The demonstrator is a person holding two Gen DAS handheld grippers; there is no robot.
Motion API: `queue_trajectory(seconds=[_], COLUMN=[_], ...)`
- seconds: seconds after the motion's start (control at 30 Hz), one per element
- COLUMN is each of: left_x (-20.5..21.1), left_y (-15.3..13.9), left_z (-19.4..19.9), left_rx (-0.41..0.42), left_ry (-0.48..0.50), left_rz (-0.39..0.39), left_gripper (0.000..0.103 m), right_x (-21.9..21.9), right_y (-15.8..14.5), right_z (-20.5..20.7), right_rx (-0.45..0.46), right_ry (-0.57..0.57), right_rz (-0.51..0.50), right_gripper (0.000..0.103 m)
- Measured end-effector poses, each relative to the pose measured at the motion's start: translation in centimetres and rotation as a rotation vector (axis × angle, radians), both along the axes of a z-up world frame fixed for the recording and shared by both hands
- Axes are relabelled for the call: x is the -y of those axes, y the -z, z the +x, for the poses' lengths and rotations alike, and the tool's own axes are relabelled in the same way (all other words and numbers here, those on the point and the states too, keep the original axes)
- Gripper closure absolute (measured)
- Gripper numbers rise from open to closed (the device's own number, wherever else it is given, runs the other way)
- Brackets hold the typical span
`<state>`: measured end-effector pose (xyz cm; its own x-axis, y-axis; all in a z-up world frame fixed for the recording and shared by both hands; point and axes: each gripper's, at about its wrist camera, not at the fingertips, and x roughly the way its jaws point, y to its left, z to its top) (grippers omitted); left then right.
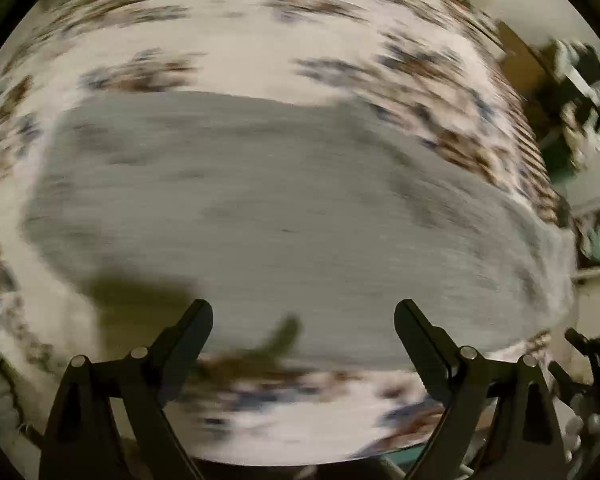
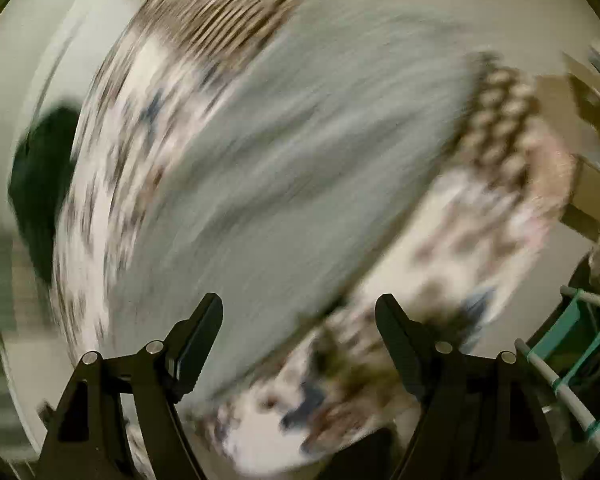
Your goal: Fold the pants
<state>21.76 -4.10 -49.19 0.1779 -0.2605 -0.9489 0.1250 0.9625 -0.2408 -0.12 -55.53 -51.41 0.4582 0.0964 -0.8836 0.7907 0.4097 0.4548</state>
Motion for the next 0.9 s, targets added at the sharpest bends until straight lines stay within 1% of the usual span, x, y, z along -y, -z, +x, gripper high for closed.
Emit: queue_trajectory(seconds=[0.03,0.1,0.17,0.2,0.23,0.3,0.33,0.4,0.43,0.47,0.5,0.53,0.57,0.6,0.63,0.67,0.7,0.73,0.77,0.8,0.83,0.87,0.9], left_x=[3.2,8.0,13.2,15.4,18.2,22.0,23.0,25.9,26.8,27.8,28.5,28.9,29.0,29.1,29.2,29.2,29.3,29.3,29.5,29.5,29.6,29.8,30.1], left_y=[0.3,0.7,1.5,1.9,2.6,3.7,4.1,5.8,6.4,7.2,7.7,8.3,8.6,9.0,9.3,9.8,10.3,10.6,11.1,11.2,11.4,11.4,11.5], left_z=[-0.3,-0.5,-0.9,-1.2,-1.5,-1.8,-2.1,-2.1,-2.1,-1.9,-1.8,-1.4,-1.1,-0.7,-0.4,0.0,0.5,0.9,1.3,1.5,1.7,1.6,1.6], left_rx=[-0.002,-0.007,-0.015,-0.019,-0.027,-0.03,-0.024,-0.028,-0.029,-0.03,-0.03,-0.03,-0.03,-0.035,-0.041,-0.047,-0.051,-0.055,-0.059,-0.057,-0.055,-0.042,-0.03], left_ry=[0.029,0.077,0.122,0.146,0.177,0.222,0.235,0.262,0.268,0.274,0.275,0.274,0.269,0.262,0.254,0.241,0.229,0.221,0.212,0.207,0.199,0.192,0.193], left_rz=[0.001,0.003,0.015,0.016,0.038,0.055,0.065,0.093,0.107,0.138,0.165,0.186,0.189,0.186,0.179,0.169,0.165,0.167,0.166,0.172,0.182,0.192,0.2], left_gripper=[0.01,0.01,0.01,0.01,0.01,0.01,0.01,0.01,0.01,0.01,0.01,0.01,0.01,0.006,0.004,0.0,0.0,0.0,0.0,0.0,0.0,0.0,0.0], right_x=[2.4,7.8,11.7,13.9,16.0,18.9,20.4,22.6,23.6,24.0,24.1,24.1,24.2,24.4,24.6,25.0,25.4,25.6,25.5,25.3,25.0,24.7,24.4], right_y=[0.2,0.9,1.5,1.9,2.5,3.5,4.3,5.5,6.1,6.3,6.2,5.7,5.2,5.0,5.2,5.9,6.8,7.8,8.1,8.4,8.6,9.0,9.8], right_z=[-1.0,-3.1,-4.1,-4.6,-4.8,-4.2,-3.7,-2.8,-2.4,-2.0,-1.6,-1.6,-2.0,-2.4,-2.9,-3.4,-3.7,-4.2,-4.8,-5.3,-5.9,-6.2,-6.1], right_rx=[-0.001,0.031,0.057,0.075,0.081,0.114,0.124,0.099,0.122,0.139,0.129,0.102,0.099,0.087,0.09,0.103,0.118,0.144,0.171,0.183,0.211,0.247,0.273], right_ry=[0.045,0.122,0.159,0.167,0.179,0.186,0.18,0.166,0.153,0.14,0.121,0.125,0.133,0.142,0.159,0.169,0.171,0.177,0.182,0.183,0.182,0.174,0.162], right_rz=[-0.01,-0.034,-0.051,-0.056,-0.063,-0.044,-0.033,-0.03,-0.024,-0.031,-0.055,-0.108,-0.136,-0.145,-0.127,-0.077,-0.003,0.084,0.126,0.137,0.142,0.164,0.204], right_gripper=[0.022,0.022,0.023,0.03,0.031,0.031,0.031,0.032,0.038,0.086,0.095,0.095,0.095,0.095,0.095,0.093,0.087,0.084,0.067,0.039,0.029,0.024,0.024])
